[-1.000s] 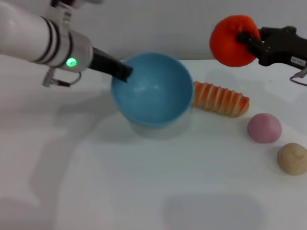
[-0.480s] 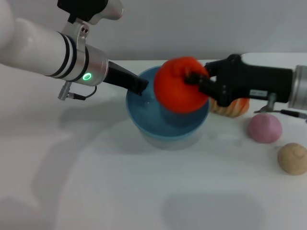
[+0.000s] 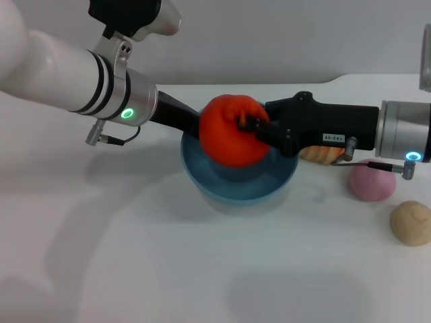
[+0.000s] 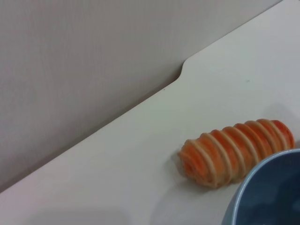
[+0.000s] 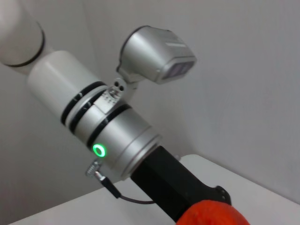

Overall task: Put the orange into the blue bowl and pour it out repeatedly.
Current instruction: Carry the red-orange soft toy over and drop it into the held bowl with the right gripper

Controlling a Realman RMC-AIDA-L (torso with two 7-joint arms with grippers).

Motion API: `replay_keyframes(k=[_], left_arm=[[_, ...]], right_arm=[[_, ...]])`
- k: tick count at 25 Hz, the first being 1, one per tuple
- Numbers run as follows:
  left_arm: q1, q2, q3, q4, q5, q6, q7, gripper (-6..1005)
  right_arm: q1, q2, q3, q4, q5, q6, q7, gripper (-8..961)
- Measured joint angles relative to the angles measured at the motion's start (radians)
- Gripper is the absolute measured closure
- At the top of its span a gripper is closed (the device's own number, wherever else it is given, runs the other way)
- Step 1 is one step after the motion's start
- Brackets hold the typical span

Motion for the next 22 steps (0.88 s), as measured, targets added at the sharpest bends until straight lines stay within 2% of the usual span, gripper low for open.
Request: replay_keyframes(k=[6, 9, 14, 22], left_arm=[[0.001, 0.001, -0.006, -0.002, -0.005, -0.001, 0.001, 999], [0.001, 0.002, -0.007, -0.003, -0.006, -0.002, 0.001, 999], [0.002, 0.004, -0.009, -0.003, -0.004, -0.018, 0.001, 1000], [0.002, 0.006, -0.035, -0.013, 0.001, -0.030, 0.002, 1000]], right_arm=[[0.005, 0.000, -0.003, 0.007, 0.000, 0.035, 0.028, 909], [0.001, -0.002, 0.002, 0.003, 0.000, 0.032, 0.037, 712], [-0.019, -0.002, 0.004, -0.021, 0.003, 0.019, 0.038, 486], [-0.097, 0.001, 0.029, -0.127, 0.013, -0.013, 0.048, 463]])
